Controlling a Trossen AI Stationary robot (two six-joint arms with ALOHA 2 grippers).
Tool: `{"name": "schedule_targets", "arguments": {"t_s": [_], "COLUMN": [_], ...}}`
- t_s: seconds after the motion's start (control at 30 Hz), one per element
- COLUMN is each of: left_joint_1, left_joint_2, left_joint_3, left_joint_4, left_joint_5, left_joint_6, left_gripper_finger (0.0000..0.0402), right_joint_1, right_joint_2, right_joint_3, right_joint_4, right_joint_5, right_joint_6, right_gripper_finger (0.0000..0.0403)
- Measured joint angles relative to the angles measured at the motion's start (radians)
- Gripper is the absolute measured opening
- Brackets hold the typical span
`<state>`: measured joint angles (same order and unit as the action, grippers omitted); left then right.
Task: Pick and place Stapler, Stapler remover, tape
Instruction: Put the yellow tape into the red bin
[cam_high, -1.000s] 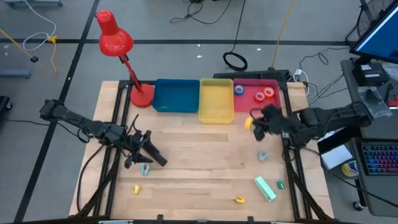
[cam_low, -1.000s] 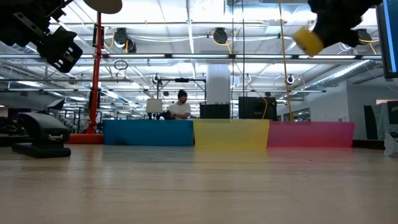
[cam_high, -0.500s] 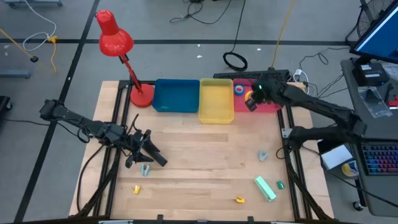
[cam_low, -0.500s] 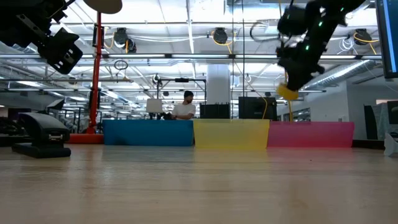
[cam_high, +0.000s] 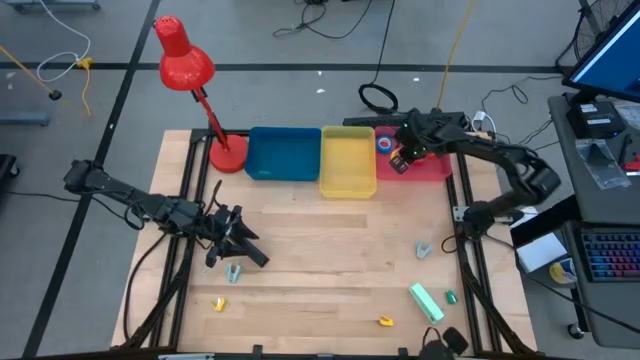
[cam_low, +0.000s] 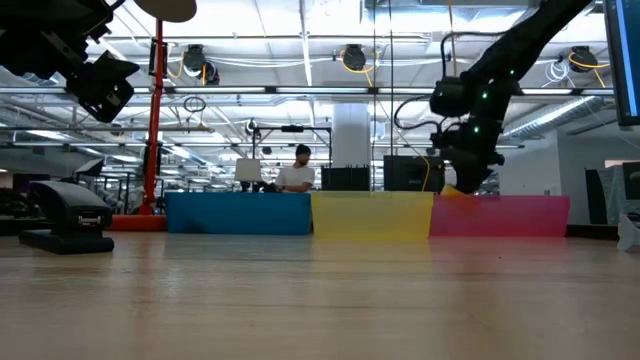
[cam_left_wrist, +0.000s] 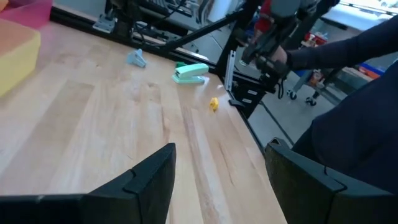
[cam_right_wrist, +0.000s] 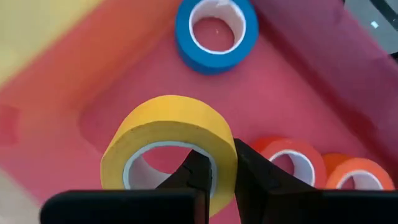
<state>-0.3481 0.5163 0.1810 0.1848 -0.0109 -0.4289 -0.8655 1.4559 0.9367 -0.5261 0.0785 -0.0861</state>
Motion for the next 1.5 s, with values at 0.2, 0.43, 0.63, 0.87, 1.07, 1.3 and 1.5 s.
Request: {"name": "schedule_targets", "arguments": {"t_s": [0.2,0.43,0.63,0.87,1.07,1.3,1.5], "left_joint_1": [0.000,0.001,0.001,0.001,0.001,0.001,0.001], "left_joint_2": [0.000,0.000,0.000,0.000,0.000,0.000,0.000], "left_joint_3": [0.000,0.000,0.000,0.000,0.000,0.000,0.000], "left_joint_4": [0.002,0.004,0.005,0.005,0.007,0.008,0.007], "left_joint_5": [-0.016,-0.035,-0.045,-0.045,-0.045,-0.045,-0.045], "left_joint_6": [-0.029,-0.033,-0.026,-0.024,-0.024,-0.025,-0.025], "left_gripper_finger": [0.0246,0.0246,0.0246,0.0246,0.0246,0.0246,0.0246], "right_joint_1": [-0.015,-0.028,-0.032,-0.032,-0.032,-0.032,-0.031], "right_joint_2": [0.085,0.099,0.099,0.099,0.099,0.099,0.099], "right_joint_3": [0.000,0.000,0.000,0.000,0.000,0.000,0.000], "right_joint_4": [0.043,0.057,0.059,0.060,0.059,0.058,0.050], "right_joint_5": [0.023,0.081,0.076,0.028,0.025,0.025,0.025], "right_joint_6": [-0.054,-0.128,-0.147,-0.170,-0.170,-0.170,-0.179], "right_gripper_finger": [0.0029,0.0037,0.0052,0.0041,0.0052,0.0078,0.0109]}}
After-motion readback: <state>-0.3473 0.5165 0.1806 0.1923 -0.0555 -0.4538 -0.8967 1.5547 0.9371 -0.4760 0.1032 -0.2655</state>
